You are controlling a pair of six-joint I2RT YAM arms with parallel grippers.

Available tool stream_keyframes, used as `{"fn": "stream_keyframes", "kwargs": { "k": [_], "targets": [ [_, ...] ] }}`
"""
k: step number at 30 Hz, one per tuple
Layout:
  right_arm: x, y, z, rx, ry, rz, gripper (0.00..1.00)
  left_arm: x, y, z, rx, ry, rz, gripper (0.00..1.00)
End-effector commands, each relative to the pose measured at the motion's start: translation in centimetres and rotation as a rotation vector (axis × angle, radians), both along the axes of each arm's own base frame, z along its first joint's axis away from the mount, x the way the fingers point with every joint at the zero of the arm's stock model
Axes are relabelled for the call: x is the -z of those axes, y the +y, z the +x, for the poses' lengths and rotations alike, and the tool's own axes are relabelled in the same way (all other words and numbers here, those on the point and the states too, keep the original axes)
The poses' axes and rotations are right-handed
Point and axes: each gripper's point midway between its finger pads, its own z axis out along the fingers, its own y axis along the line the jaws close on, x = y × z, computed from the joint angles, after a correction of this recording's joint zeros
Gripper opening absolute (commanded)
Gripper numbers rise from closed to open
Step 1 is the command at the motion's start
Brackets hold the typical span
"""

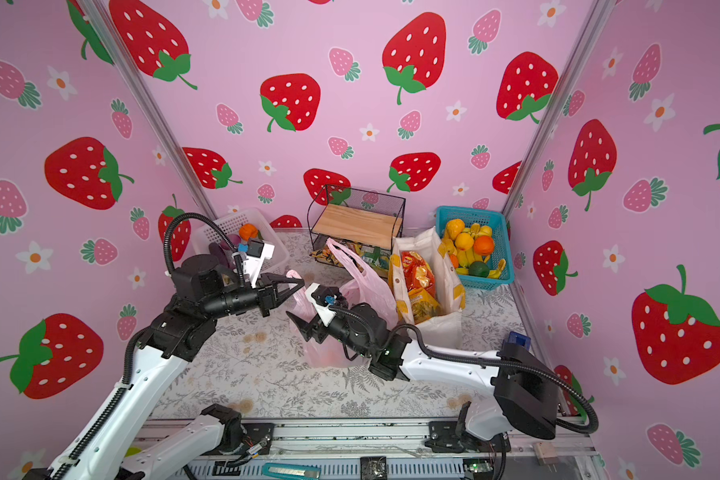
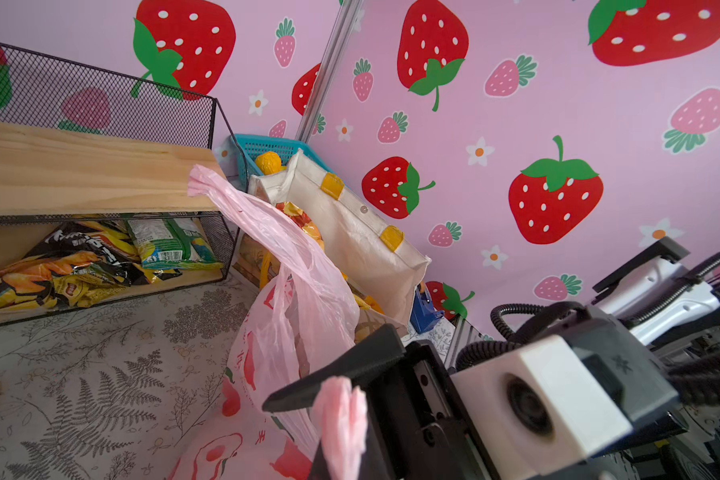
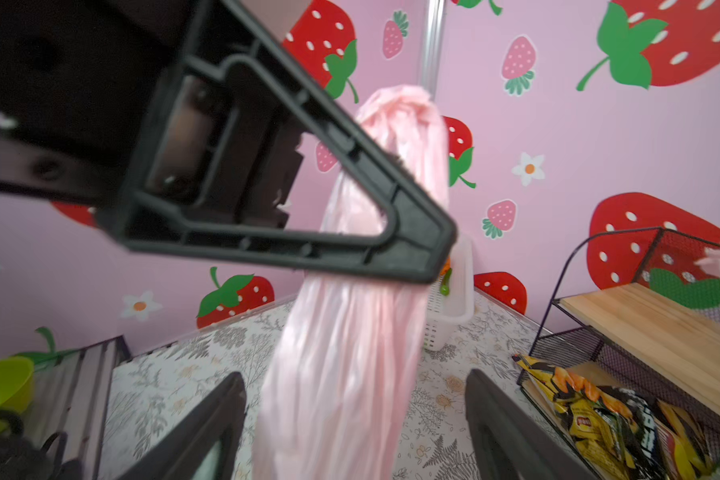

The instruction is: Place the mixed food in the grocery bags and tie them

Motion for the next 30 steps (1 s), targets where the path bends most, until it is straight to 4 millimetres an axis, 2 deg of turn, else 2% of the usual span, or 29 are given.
{"fn": "stream_keyframes", "kwargs": {
  "k": [1,3,7,9,11,13,15,19,23,24,27,30],
  "targets": [
    [-1.2,-0.7,3.2,0.226,0.061,0.097,0.71,-1.0,0.0,-0.3,-0.008,-0.015,-0.033,0.00],
    [0.8,-0.5,4.0,0.296,0.104,0.081,0.60,-1.2,0.0,-0.4,-0.007,-0.017,-0.037,0.00],
    [6.9,-2.0,5.1,0.410,0.176,0.029,0.43,-1.5,0.3,-0.5,-0.027,-0.013,-0.044,0.00],
    [9.0,-2.2,5.0,0.416,0.193,-0.006,0.40,-1.8,0.4,-0.4,-0.037,-0.018,-0.045,0.00],
    [9.9,-2.0,5.0,0.410,0.199,-0.038,0.40,-1.9,0.4,-0.3,-0.039,-0.015,-0.044,0.00],
    [9.5,-1.6,4.6,0.378,0.181,-0.051,0.43,-2.1,0.4,-0.1,-0.039,-0.011,-0.039,0.00],
    [8.8,-1.1,4.3,0.345,0.157,-0.076,0.51,-2.1,0.3,0.2,-0.040,-0.003,-0.031,0.00],
    [7.3,-0.4,2.7,0.214,0.098,-0.147,0.81,-2.3,0.5,0.6,-0.050,-0.011,-0.009,0.00],
    [5.7,-0.6,0.4,0.073,0.044,-0.235,0.97,-2.6,1.0,1.1,-0.072,-0.023,0.006,0.00],
    [5.2,-0.9,-0.3,0.036,0.027,-0.255,1.00,-2.6,1.2,1.3,-0.078,-0.023,0.010,0.00],
    [3.7,-2.1,-2.0,-0.061,-0.015,-0.306,1.00,-2.6,2.0,1.9,-0.107,-0.020,0.012,0.00],
    [1.7,-4.1,-2.7,-0.104,-0.052,-0.329,1.00,-2.8,2.4,2.2,-0.121,-0.023,0.010,0.00]
  ]
}}
